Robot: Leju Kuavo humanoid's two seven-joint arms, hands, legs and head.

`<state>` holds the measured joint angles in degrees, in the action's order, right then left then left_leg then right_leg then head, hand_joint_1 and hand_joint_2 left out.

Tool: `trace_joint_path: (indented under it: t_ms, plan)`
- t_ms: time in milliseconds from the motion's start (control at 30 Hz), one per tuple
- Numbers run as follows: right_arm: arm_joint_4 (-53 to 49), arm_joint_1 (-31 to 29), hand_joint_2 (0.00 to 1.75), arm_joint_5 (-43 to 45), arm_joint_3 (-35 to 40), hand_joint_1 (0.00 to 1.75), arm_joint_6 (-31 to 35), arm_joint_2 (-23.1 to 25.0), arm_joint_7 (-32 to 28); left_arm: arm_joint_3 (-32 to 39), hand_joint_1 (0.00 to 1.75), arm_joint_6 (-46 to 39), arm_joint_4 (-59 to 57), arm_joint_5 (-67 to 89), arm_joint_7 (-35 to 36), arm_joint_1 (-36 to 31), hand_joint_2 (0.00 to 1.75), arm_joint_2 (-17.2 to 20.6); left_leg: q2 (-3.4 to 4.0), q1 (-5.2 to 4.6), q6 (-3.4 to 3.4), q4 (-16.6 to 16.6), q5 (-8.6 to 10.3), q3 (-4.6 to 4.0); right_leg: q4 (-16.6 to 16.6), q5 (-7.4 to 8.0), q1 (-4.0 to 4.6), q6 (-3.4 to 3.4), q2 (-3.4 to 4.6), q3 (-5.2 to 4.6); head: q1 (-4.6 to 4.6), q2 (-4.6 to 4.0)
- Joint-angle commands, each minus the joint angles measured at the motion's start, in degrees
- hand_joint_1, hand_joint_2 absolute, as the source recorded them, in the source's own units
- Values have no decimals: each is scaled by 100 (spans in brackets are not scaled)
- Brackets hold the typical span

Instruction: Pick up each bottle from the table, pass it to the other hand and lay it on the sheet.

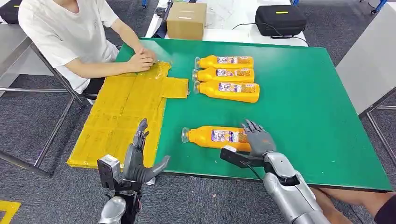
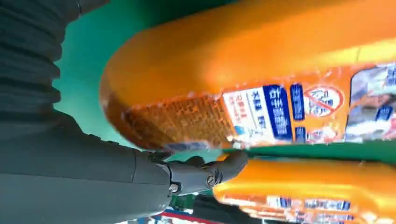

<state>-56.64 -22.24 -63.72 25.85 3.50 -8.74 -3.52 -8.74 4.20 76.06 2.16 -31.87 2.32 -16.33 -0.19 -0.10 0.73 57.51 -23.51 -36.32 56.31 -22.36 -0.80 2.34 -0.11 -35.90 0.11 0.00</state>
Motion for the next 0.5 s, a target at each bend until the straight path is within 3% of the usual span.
trace_joint_path:
  t_ms: [33, 167, 233, 333, 367, 400, 500]
  plan:
    - [1511, -543, 175, 283, 437, 0, 12, 268, -322, -3, 0, 42, -461, 36, 29, -290, 175, 198, 8, 3, -5, -8, -7, 29, -8, -5, 4, -7, 8, 26, 2, 0]
    - [1955, -644, 175, 317, 595, 0, 143, 487, -458, -40, 0, 30, -559, 25, 31, -336, 175, 222, 15, 12, -13, -8, -28, 80, -13, -22, 13, -18, 13, 78, 0, 0]
    - [2042, -690, 175, 288, 663, 0, 178, 528, -476, -57, 0, 27, -575, 21, 32, -341, 175, 222, 11, 4, -6, -9, -7, 34, -10, -4, 5, -8, 11, 29, 2, 0]
    - [2168, -806, 175, 293, 715, 0, 216, 528, -472, -77, 0, 17, -575, 21, 32, -346, 175, 233, 18, 9, -10, -8, -14, 54, -10, -9, 10, -13, 14, 45, 0, 0]
    - [2186, -836, 175, 290, 747, 14, 221, 520, -495, -81, 0, 15, -561, 22, 32, -341, 175, 242, 15, 5, -7, -9, -8, 45, -9, -5, 6, -9, 9, 34, 0, 0]
    - [2186, -852, 175, 298, 739, 173, 214, 511, -498, -77, 0, 15, -560, 21, 30, -341, 175, 249, 13, 7, -11, -9, -14, 65, -8, -12, 8, -13, 7, 53, 2, 0]
    - [2185, -882, 175, 299, 733, 175, 208, 501, -495, -64, 0, 19, -556, 19, 26, -337, 175, 272, 12, 5, -7, -8, -8, 57, -10, -5, 7, -9, 6, 46, 0, 0]
